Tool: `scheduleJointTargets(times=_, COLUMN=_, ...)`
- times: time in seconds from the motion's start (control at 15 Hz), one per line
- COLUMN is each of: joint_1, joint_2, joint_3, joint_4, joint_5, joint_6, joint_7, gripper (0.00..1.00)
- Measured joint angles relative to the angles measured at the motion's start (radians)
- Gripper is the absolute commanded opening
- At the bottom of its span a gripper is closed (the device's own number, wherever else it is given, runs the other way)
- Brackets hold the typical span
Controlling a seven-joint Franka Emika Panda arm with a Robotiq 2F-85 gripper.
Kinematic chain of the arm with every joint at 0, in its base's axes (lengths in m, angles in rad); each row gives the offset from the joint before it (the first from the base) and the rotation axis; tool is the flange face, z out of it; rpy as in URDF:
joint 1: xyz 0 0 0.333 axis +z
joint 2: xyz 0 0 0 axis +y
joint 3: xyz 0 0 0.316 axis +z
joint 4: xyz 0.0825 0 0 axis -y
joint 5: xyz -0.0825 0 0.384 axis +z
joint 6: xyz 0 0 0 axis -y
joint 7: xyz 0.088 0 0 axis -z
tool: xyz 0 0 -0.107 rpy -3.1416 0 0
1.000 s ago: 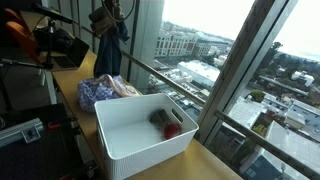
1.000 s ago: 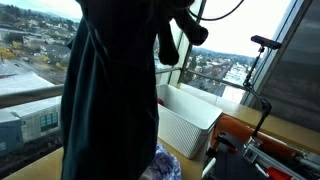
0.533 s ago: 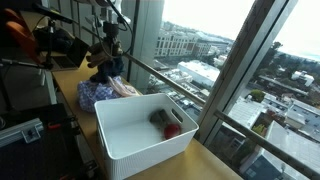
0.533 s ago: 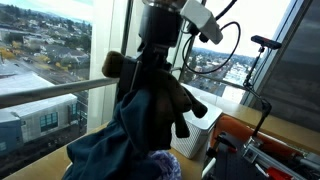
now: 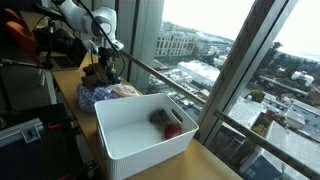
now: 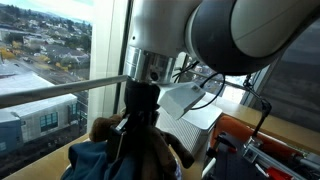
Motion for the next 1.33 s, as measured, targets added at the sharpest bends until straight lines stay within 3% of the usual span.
scheduleJointTargets(times=0.27, joint_1=0.055, joint_2=0.096, joint_3=-0.063, joint_4=0.056, joint_5=-0.050, joint_6=0.048, joint_7=0.031, gripper=0.00)
scheduleJointTargets(times=0.33, joint_1=0.061, joint_2=0.118, joint_3=-0.078, joint_4=0.070, joint_5=-0.053, joint_6=0.054, joint_7=0.032, gripper=0.25)
scheduleJointTargets(times=0.4, joint_1=0.063, joint_2=0.137, joint_3=-0.090, joint_4=0.083, joint_5=-0.054, joint_6=0.057, joint_7=0.032, gripper=0.26)
scheduleJointTargets(times=0.73, joint_1=0.052, joint_2=0.153, joint_3=-0.140, joint_4=0.127, joint_5=-0.053, joint_6=0.054, joint_7=0.032, gripper=0.61)
scheduleJointTargets(times=1.07, joint_1=0.016, joint_2=0.045, joint_3=-0.153, joint_4=0.136, joint_5=-0.053, joint_6=0.008, joint_7=0.027, gripper=0.97)
scheduleJointTargets(times=1.33, joint_1=-0.034, joint_2=-0.079, joint_3=-0.158, joint_4=0.134, joint_5=-0.053, joint_6=-0.055, joint_7=0.005, gripper=1.00)
